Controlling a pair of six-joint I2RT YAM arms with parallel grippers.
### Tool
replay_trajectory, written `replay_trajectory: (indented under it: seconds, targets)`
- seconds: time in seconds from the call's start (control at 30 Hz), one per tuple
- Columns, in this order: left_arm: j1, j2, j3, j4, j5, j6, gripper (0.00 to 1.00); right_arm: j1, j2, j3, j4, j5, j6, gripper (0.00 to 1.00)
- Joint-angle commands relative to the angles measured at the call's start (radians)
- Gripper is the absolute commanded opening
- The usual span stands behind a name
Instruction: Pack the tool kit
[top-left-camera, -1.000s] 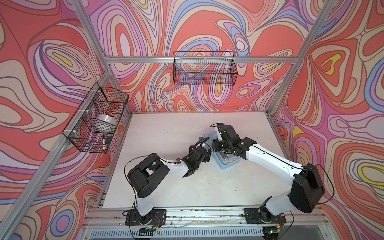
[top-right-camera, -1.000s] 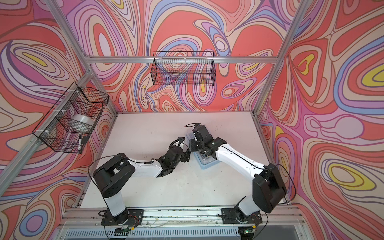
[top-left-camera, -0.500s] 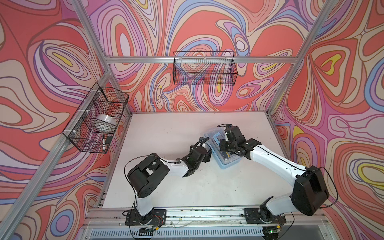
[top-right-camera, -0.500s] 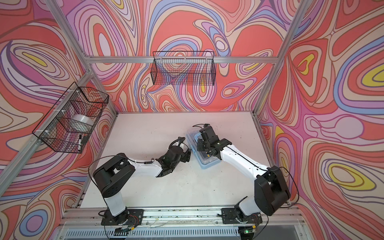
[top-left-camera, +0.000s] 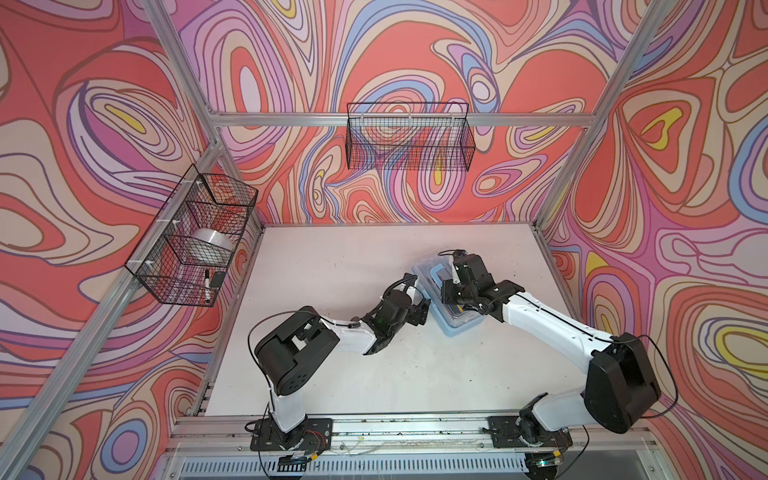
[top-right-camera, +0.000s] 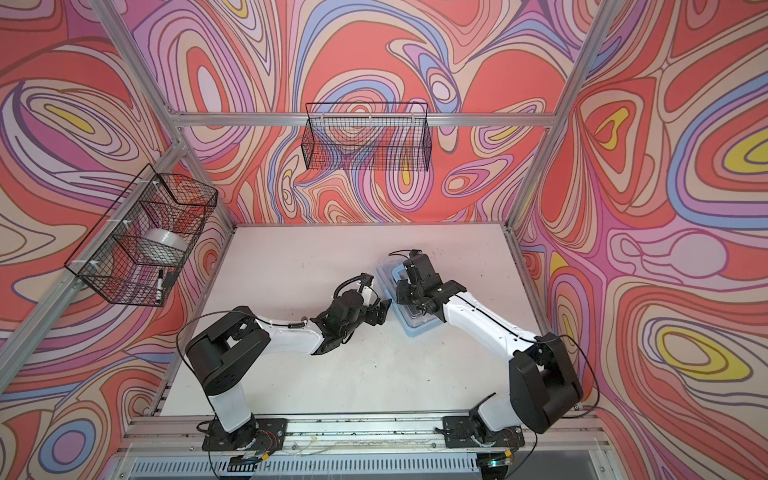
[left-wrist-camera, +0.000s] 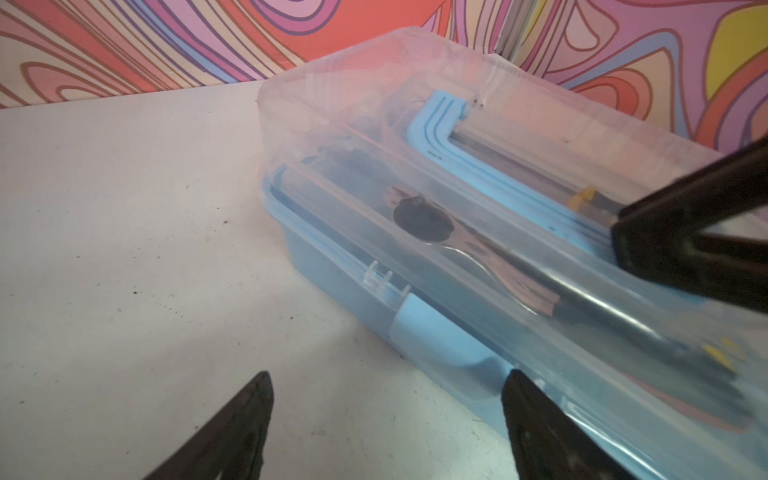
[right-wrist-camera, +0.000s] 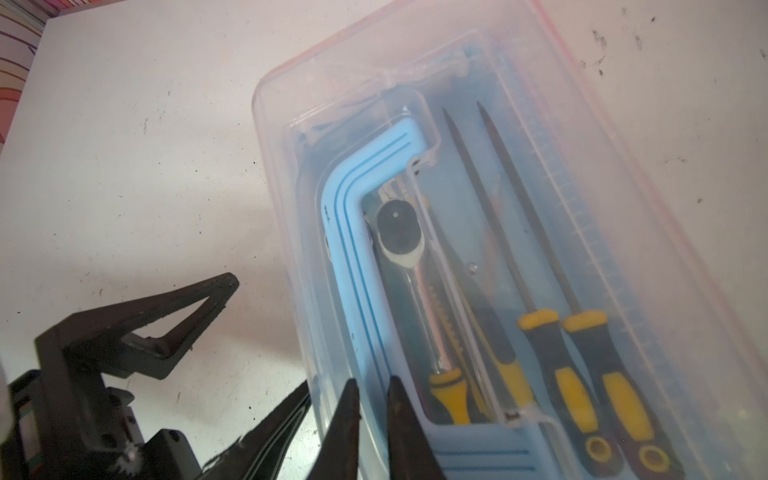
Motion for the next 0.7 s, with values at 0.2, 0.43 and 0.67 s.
replay_trajectory:
  seconds: [0.2, 0.43, 0.67]
  targets:
    - [0.073, -0.033, -0.124, 0.177, 0.271, 0.115, 0.81, -0.040, -0.039, -0.012, 0.002, -0.076, -0.088, 0.31]
    - [0.105, 0.017, -0.148, 0.284, 0.434, 0.195, 0.80, -0.082, -0.069, 0.002, -0.002, -0.078, -0.164, 0.66]
    - [0.109, 0.044, -0.120, 0.287, 0.457, 0.201, 0.79, -0.136, -0.059, 0.045, -0.050, -0.032, -0.231, 0.76]
